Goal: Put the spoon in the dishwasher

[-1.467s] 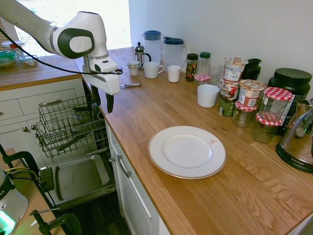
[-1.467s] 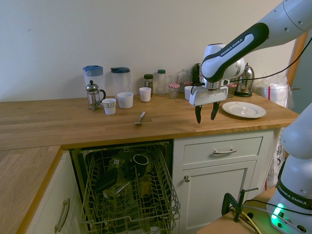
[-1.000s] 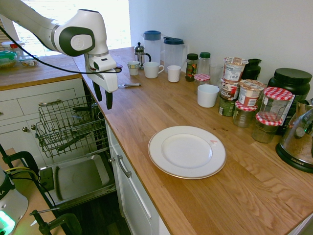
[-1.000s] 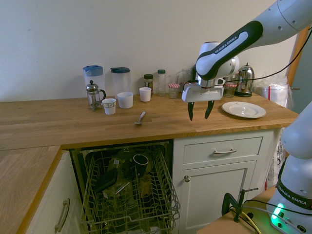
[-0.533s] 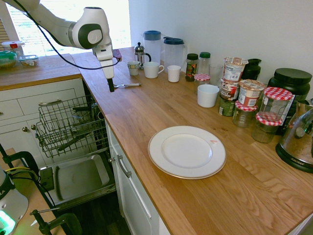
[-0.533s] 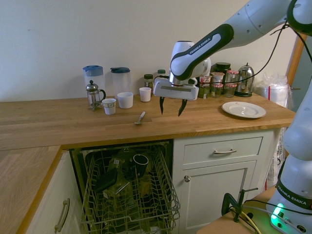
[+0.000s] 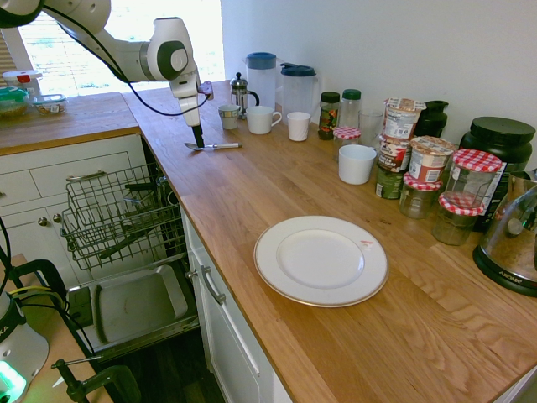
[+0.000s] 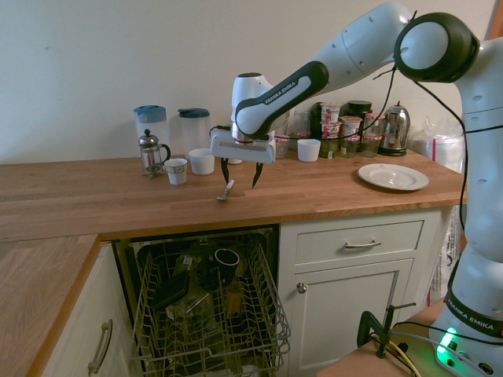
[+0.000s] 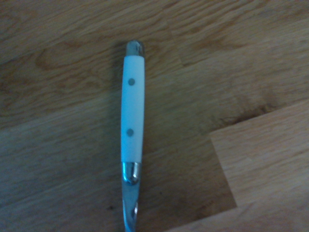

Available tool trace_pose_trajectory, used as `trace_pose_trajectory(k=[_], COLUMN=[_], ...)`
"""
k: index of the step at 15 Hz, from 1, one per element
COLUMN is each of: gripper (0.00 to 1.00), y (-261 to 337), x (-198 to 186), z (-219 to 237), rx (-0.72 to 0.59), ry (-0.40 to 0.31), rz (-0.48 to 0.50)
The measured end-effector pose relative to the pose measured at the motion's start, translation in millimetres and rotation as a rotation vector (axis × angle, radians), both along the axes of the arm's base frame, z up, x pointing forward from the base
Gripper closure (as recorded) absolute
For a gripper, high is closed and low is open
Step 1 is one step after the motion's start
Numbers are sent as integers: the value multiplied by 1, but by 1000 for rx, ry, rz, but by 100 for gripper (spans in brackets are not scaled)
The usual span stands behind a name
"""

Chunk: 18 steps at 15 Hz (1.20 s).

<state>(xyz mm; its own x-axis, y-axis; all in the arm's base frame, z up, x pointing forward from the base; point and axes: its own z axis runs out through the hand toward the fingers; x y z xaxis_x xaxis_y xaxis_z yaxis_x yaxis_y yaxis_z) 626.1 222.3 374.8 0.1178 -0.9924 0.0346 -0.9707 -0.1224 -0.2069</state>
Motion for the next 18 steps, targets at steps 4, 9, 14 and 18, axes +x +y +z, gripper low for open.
trace_pose_trajectory(k=[4,9,14,18], gripper=[0,0,100,100], y=[18,21,21,24], x=[28,52,56,55], z=[-8,-30,-36,-37], rx=[-24,-38,-32,-31], ry=[26,63,79,96], rz=[-20,-33,-34,-12])
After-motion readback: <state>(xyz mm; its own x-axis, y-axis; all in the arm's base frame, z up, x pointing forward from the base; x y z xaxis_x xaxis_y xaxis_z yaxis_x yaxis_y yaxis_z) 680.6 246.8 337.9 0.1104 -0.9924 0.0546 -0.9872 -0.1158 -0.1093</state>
